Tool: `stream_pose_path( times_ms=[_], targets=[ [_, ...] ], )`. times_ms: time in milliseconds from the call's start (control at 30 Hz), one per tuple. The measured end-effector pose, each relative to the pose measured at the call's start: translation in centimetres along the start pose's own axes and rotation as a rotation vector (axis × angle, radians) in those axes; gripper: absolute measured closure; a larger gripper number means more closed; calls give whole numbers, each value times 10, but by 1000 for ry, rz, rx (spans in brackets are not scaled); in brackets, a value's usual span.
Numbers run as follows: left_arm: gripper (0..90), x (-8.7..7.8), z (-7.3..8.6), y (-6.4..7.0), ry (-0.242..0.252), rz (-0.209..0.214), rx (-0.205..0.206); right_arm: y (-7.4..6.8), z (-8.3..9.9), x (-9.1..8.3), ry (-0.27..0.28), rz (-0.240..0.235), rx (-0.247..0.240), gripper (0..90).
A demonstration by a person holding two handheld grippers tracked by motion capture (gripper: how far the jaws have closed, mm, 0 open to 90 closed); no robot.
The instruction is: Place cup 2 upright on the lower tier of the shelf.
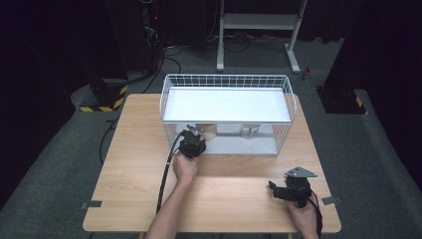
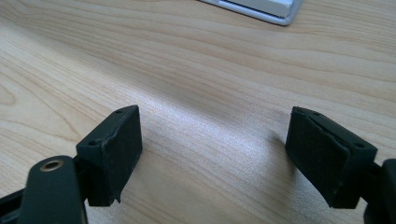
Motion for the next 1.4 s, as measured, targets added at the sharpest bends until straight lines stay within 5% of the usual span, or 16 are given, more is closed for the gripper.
stream_pose_path(
  times_ms=[100, 333, 433, 733, 1133, 1400],
  targets=[
    [640, 1, 1, -1, 2, -2, -5, 0, 0, 0, 0, 0, 0, 187],
    [383, -5, 1, -2, 10, 32, -18, 0, 0, 0, 1, -1, -4, 187],
    [358, -11, 2, -2, 18, 49, -18, 0, 0, 0, 1, -1, -4, 187],
    [325, -28, 4, -9, 31, 52, -5, 0, 0, 0, 1, 0, -3, 187],
    [328, -46, 8, -10, 91, 93, -50, 0, 0, 0, 1, 0, -4, 187],
    [326, -57, 10, -10, 112, 107, -42, 0, 0, 0, 1, 0, -4, 186]
  ],
)
Point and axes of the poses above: each handheld gripper's, and its own axes: x roughly forward along the jaws, z roughly out of its underside, y roughly to its right, the point moved 2 cm from there along x, roughly forward along the jaws, and after that the axes turned 7 degrees about y, right-handed, at the moved point
